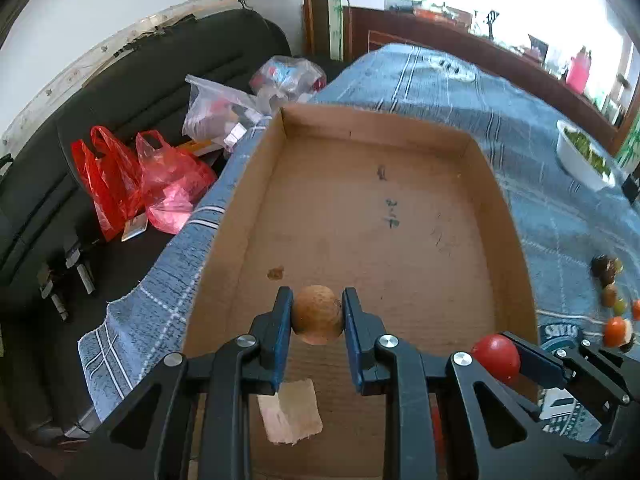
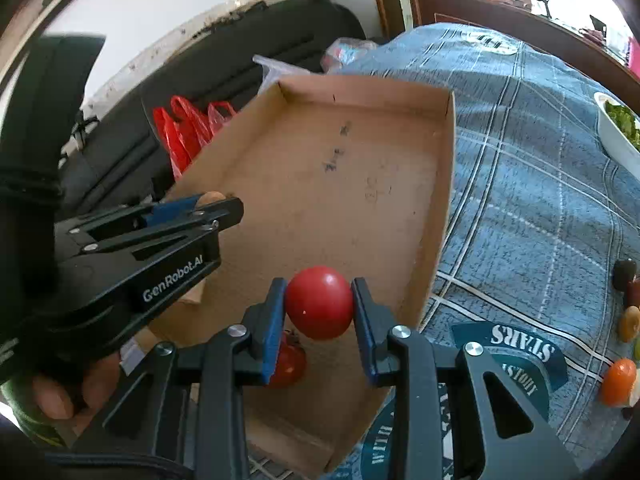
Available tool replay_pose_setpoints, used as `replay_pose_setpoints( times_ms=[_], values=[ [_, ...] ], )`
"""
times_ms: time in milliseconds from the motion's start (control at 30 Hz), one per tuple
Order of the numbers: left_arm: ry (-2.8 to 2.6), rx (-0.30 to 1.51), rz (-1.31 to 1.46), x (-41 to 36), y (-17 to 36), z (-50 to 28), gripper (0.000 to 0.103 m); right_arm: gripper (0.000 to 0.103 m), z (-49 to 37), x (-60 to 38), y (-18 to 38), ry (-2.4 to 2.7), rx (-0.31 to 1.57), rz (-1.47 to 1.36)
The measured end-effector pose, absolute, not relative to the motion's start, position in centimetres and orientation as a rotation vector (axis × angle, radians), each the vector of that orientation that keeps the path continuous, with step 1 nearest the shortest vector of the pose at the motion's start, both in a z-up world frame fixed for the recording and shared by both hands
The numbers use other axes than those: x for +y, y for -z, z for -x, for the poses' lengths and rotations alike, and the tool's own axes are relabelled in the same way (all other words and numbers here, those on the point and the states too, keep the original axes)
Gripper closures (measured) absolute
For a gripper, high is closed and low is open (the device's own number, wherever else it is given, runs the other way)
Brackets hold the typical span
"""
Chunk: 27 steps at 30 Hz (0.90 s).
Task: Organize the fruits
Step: 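Open left tool to drop the brown fruit in the tray while right tool releases the tomato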
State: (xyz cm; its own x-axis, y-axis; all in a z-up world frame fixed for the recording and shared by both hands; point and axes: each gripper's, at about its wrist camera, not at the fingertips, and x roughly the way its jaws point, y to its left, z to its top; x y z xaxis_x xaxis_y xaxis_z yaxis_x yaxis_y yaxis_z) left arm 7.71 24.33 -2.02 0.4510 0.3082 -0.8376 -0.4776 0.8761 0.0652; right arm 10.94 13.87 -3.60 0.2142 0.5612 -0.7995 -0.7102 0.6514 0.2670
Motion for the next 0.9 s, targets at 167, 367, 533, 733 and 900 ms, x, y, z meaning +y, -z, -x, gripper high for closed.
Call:
replay_pose_setpoints(
  times_ms=[167, 367, 533, 733, 900],
  values=[
    [-0.484, 1.054, 0.159, 23.7, 3.4, -8.1, 0.078, 0.068, -10.9, 14.4, 4.2, -0.879, 1.022, 0.214],
    [-0.498, 1.033, 0.168, 23.9, 2.7, -7.7, 0.054, 0.056, -10.8, 13.8, 3.8, -0.89, 1.018, 0.21],
    [-0.505, 1.002, 0.179, 23.8, 1.7, -7.0, 0.052, 0.054, -10.3, 12.7, 2.9, -0.887, 0.99, 0.185],
    [-0.5, 0.976, 0.208, 22.9, 0.7, -6.2, 0.052, 0.054, -9.2, 10.9, 2.1, -0.881, 0.974, 0.157],
    [-0.485, 0.953, 0.203, 21.2, -0.2, -5.7, 0.047, 0.054, -8.5, 8.7, 1.3, -0.876, 0.958, 0.121]
  ],
)
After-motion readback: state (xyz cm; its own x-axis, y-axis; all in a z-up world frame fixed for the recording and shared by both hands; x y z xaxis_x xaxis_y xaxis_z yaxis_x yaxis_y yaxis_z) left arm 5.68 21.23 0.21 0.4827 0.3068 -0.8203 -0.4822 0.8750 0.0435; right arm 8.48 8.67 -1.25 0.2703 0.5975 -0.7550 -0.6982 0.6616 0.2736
